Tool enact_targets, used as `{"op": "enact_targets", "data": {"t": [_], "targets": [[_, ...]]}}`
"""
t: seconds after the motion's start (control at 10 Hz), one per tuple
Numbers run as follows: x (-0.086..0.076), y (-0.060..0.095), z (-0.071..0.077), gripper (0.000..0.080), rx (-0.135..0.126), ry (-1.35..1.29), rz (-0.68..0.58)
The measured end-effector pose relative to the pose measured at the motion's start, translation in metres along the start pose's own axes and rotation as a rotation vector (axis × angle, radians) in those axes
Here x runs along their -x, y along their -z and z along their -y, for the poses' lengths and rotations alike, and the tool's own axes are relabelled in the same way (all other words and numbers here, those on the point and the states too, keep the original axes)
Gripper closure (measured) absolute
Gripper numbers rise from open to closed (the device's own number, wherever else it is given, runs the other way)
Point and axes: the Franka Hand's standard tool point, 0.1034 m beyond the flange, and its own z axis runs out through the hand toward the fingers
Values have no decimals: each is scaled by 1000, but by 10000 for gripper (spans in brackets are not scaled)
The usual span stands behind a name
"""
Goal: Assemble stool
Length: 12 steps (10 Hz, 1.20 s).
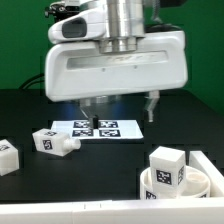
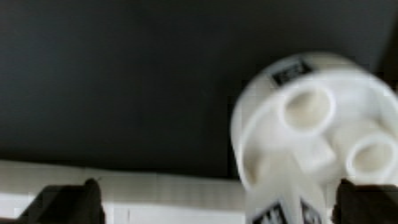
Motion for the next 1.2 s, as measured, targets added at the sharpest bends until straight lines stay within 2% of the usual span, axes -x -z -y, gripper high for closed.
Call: {"op": "enact_targets", "data": {"t": [0.1,0.2,0.4,0.5,0.6,0.7,0.9,1.0,1.2], "targets": [[11,-2,-7,151,21,109,-18],[19,-6,-10,151,31,192,-16],[17,-5,-11,151,38,313,-10],[21,-7,-13,151,32,381,7],[34,-10,-19,151,3,441,59],[47,-13,-28,151,-9,518,96],[82,-19,-39,151,-11,655,139],[94,-22,-47,151,8,737,120],[93,-22,-46,151,2,738,129]]}}
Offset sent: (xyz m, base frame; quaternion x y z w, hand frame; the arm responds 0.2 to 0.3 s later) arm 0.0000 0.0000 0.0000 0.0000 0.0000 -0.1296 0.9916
